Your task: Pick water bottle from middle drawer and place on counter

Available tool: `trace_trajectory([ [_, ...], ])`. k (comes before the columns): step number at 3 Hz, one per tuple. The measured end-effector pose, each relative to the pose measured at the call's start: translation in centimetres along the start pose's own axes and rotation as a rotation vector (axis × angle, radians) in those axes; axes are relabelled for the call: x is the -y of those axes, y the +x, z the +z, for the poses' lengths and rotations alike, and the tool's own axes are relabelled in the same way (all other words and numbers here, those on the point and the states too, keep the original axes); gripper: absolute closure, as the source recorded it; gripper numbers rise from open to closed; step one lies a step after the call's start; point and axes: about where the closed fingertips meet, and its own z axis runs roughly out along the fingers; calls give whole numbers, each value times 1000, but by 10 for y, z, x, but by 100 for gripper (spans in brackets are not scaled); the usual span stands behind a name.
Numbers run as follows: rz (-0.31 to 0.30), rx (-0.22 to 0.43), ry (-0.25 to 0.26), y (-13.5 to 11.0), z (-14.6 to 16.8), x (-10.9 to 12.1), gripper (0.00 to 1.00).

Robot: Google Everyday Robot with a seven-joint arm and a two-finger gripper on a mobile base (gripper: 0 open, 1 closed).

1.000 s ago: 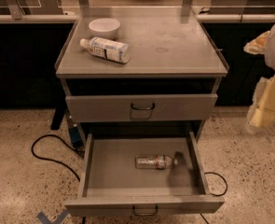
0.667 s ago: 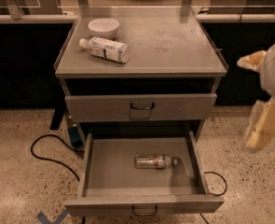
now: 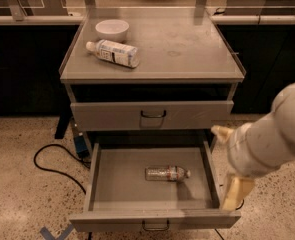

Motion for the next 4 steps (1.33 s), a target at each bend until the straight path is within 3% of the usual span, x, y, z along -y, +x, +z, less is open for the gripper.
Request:
trace_trajectory([
  [1, 5, -2, -15, 8, 32, -17, 0],
  [3, 28, 1, -1, 12, 44, -16, 0],
  [4, 29, 60, 101, 18, 65, 35, 0],
])
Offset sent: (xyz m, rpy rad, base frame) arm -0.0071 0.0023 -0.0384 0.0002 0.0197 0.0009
